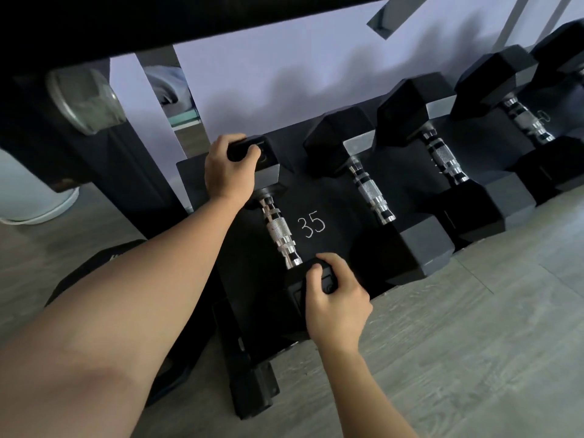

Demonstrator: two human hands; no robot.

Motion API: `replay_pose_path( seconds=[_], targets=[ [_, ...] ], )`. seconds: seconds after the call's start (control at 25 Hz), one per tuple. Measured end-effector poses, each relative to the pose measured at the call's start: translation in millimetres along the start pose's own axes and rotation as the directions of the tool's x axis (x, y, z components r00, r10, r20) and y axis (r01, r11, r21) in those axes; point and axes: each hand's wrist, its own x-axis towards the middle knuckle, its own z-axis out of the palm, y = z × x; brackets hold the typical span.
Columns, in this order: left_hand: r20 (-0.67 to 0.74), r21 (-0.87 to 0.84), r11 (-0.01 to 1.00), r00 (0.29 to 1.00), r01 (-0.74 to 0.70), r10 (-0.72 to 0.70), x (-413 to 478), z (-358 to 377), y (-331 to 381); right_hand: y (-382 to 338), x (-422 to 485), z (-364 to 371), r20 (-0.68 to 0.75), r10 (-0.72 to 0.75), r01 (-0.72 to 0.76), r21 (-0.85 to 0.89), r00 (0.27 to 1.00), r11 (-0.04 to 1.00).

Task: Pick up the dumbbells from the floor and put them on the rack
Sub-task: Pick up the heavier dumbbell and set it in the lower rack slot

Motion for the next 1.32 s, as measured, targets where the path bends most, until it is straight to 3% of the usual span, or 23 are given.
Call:
replay_pose_path(
  seconds=[0.12,0.44,0.56,0.8,0.92,1.0,1.16,1.32],
  targets=[
    [0.065,-0.013,1.000,0.998,-0.021,0.022,2,2,-1,-2,-14,12,-0.052,-0.044,0.043,-0.013,0.998,0.999],
    [-0.043,0.115,0.993,0.999,-0.027,0.032,-6,-12,-1,0,-7,8,-0.025,-0.065,0.067,0.052,0.998,0.996],
    [-0.011,0.117,0.992,0.999,-0.038,0.040,-9,-19,-7,-1,-6,5,-0.009,-0.064,0.065,0.044,0.998,0.997],
    [0.073,0.109,0.994,0.997,0.002,-0.010,-9,-24,1,-4,-6,-3,0.098,0.060,-0.064,0.041,0.993,0.997],
    [0.004,0.166,0.986,0.999,0.031,-0.032,-17,-24,17,-12,10,-18,0.162,0.182,-0.201,0.108,0.970,0.974],
    [-0.056,0.212,0.976,0.997,-0.045,0.058,-32,-14,39,-16,26,-35,0.149,0.212,-0.233,0.143,0.966,0.962],
    [0.043,0.057,0.958,0.960,-0.280,0.278,-83,38,96,-23,58,-81,0.031,0.222,-0.223,0.233,0.975,0.947],
    [0.260,-0.184,0.960,0.932,-0.210,0.253,-147,99,154,-27,92,-162,-0.173,0.256,-0.198,0.297,0.951,0.934]
  ],
)
